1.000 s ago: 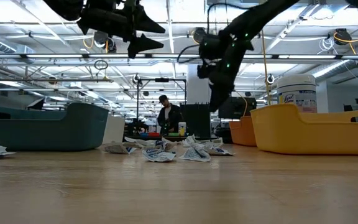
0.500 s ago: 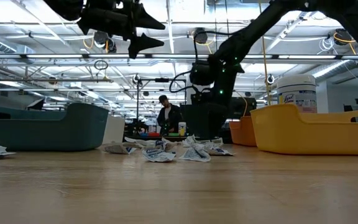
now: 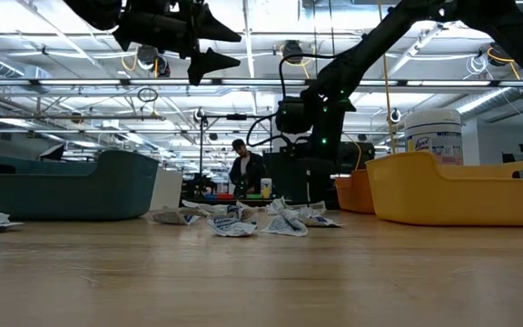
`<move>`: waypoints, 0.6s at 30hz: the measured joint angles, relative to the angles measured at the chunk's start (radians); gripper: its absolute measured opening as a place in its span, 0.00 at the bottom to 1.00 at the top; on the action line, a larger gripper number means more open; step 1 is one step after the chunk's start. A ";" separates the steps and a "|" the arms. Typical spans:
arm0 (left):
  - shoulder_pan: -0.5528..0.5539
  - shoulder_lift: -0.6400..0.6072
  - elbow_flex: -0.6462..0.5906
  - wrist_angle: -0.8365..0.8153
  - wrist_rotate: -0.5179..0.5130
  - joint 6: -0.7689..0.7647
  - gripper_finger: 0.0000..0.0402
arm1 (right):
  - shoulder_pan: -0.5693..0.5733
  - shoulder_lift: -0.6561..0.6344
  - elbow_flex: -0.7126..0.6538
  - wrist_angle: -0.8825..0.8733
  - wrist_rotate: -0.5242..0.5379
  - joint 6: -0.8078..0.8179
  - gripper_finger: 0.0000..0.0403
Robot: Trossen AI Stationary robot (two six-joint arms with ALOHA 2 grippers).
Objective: Pick & Place First Aid Supplies
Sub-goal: Put the bandage into the white bin
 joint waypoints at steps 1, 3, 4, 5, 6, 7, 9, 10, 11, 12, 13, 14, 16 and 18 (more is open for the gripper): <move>0.000 0.000 0.000 0.000 0.000 0.000 0.64 | 0.000 0.000 0.000 -0.002 -0.004 0.000 0.34; 0.000 0.000 0.000 0.000 0.001 0.000 0.64 | 0.000 0.001 0.000 -0.008 -0.010 0.000 0.23; 0.000 0.000 0.000 0.000 0.001 0.000 0.64 | 0.001 0.001 -0.001 -0.011 -0.012 0.000 0.18; 0.000 0.000 0.000 0.000 0.001 0.000 0.64 | 0.001 0.001 -0.001 -0.010 -0.012 0.000 0.11; 0.000 0.000 0.000 0.000 0.001 0.000 0.64 | 0.001 0.001 -0.001 -0.008 -0.011 0.000 0.06; 0.000 0.000 0.000 0.000 0.001 -0.001 0.64 | 0.001 0.001 -0.001 -0.007 -0.011 0.000 0.03; 0.000 0.000 0.000 0.000 0.001 -0.001 0.64 | 0.000 -0.006 -0.002 -0.007 -0.021 0.004 0.02; 0.000 0.000 0.000 0.000 0.001 0.000 0.64 | 0.000 -0.012 -0.003 -0.007 -0.025 0.011 0.02; 0.000 0.000 0.000 0.000 0.001 0.004 0.64 | -0.001 -0.022 -0.004 -0.008 -0.026 0.025 0.01; 0.001 0.000 0.000 0.000 0.001 0.007 0.64 | -0.002 -0.036 -0.005 -0.009 -0.037 0.039 0.01; 0.003 0.000 0.000 0.000 0.001 0.009 0.64 | -0.003 -0.054 -0.005 -0.006 -0.047 0.061 0.01; 0.006 0.000 0.000 0.000 0.001 0.010 0.64 | -0.003 -0.075 -0.004 0.002 -0.053 0.077 0.00; 0.008 0.000 0.000 0.001 0.000 0.011 0.64 | -0.003 -0.125 -0.004 0.009 -0.109 0.085 0.00; 0.008 0.000 0.000 0.001 -0.002 0.011 0.64 | 0.004 -0.174 -0.004 0.031 -0.184 0.085 0.00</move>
